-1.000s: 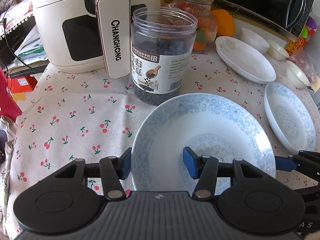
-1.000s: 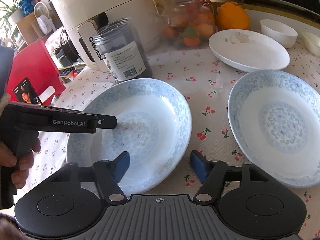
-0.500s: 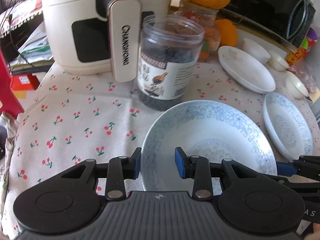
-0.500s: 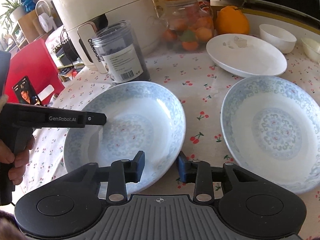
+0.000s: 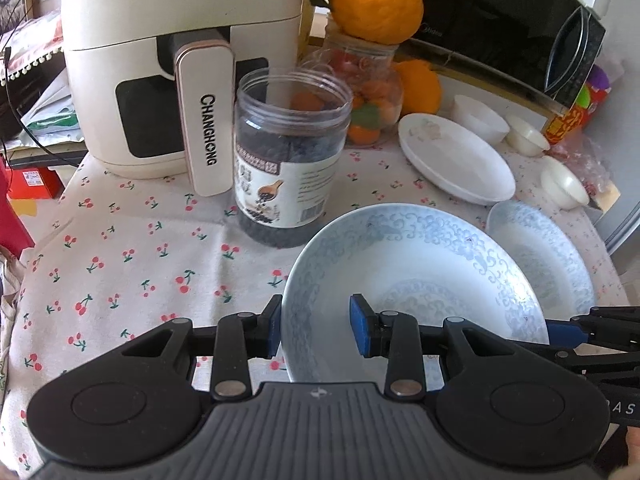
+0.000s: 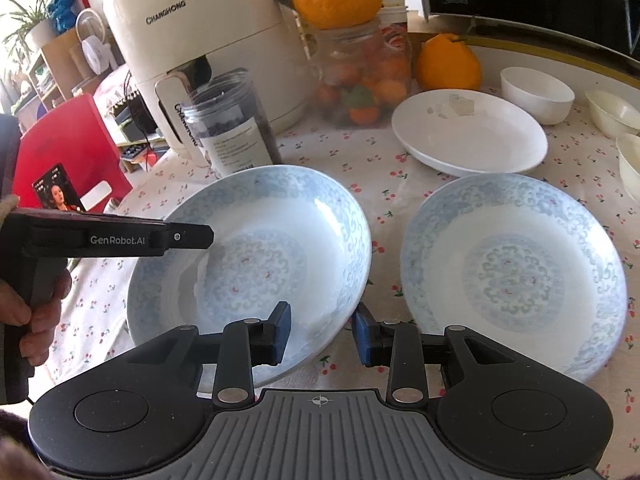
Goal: Organize plates and bowls
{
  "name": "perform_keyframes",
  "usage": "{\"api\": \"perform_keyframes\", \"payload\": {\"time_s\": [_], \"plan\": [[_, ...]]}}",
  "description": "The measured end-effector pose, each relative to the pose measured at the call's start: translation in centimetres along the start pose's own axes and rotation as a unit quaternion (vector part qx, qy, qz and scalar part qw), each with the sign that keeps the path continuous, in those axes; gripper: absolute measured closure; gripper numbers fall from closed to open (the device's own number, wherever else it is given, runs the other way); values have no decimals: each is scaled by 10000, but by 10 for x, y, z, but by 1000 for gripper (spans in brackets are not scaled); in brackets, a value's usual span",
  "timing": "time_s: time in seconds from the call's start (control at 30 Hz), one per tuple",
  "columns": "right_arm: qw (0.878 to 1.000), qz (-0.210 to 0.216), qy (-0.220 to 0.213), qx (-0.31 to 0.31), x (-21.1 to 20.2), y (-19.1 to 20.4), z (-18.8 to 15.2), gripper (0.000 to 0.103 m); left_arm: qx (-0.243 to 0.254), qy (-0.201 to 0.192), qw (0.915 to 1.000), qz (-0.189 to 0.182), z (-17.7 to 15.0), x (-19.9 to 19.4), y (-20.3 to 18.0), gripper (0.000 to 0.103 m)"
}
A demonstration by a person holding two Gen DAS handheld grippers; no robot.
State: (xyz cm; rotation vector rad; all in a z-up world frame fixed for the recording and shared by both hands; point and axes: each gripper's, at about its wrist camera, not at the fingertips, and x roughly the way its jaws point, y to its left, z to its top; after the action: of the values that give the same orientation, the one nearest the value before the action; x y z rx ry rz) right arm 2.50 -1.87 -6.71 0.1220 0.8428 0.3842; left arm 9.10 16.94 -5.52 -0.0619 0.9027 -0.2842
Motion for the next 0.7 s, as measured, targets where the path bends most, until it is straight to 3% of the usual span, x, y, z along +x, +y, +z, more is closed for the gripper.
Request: {"api": "perform_keyframes", "payload": {"time_s": [0.7], "plan": [[9989,-180,-251,364,-40,-57,15,70,67,-75,9985,-546,19,7,-50,71]]}}
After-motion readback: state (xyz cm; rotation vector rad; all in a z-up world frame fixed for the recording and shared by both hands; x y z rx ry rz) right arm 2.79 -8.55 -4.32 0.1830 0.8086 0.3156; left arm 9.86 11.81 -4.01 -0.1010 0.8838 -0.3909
